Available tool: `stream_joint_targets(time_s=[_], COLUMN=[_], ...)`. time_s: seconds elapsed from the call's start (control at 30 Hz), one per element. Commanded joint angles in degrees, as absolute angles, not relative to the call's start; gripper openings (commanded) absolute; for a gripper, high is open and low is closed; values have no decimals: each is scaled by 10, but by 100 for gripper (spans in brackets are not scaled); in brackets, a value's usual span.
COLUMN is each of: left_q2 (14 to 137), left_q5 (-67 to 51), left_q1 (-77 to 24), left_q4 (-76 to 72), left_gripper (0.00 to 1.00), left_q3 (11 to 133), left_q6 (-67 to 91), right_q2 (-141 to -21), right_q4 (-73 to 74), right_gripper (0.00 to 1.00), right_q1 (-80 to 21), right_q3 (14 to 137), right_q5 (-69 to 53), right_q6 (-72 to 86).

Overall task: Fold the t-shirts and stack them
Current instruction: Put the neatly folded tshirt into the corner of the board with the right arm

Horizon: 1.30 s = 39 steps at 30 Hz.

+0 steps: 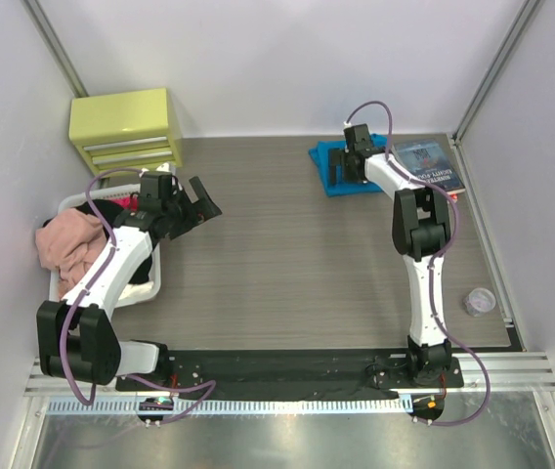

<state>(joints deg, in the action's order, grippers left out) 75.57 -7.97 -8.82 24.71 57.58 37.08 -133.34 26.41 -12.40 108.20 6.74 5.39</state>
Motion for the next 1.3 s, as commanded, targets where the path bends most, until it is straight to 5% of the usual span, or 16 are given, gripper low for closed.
stream_joint_targets(time_s=[0.0,0.73,1.27], left_q2=[744,715,662], left_q5=[-76,-77,-47], left_q1=[-85,-84,-84], left_q4=[244,254,316], left_gripper=[100,100,100], left_q3=[588,593,602], left_q6=[373,367,343], right_q2=[-1385,-1475,-1315], right_q4=[290,317,180], right_gripper=[100,100,100], right_q1=[-123,-94,-94], right_q3=[1149,1295,1165], right_q5=[160,107,59], right_q6=[126,102,119])
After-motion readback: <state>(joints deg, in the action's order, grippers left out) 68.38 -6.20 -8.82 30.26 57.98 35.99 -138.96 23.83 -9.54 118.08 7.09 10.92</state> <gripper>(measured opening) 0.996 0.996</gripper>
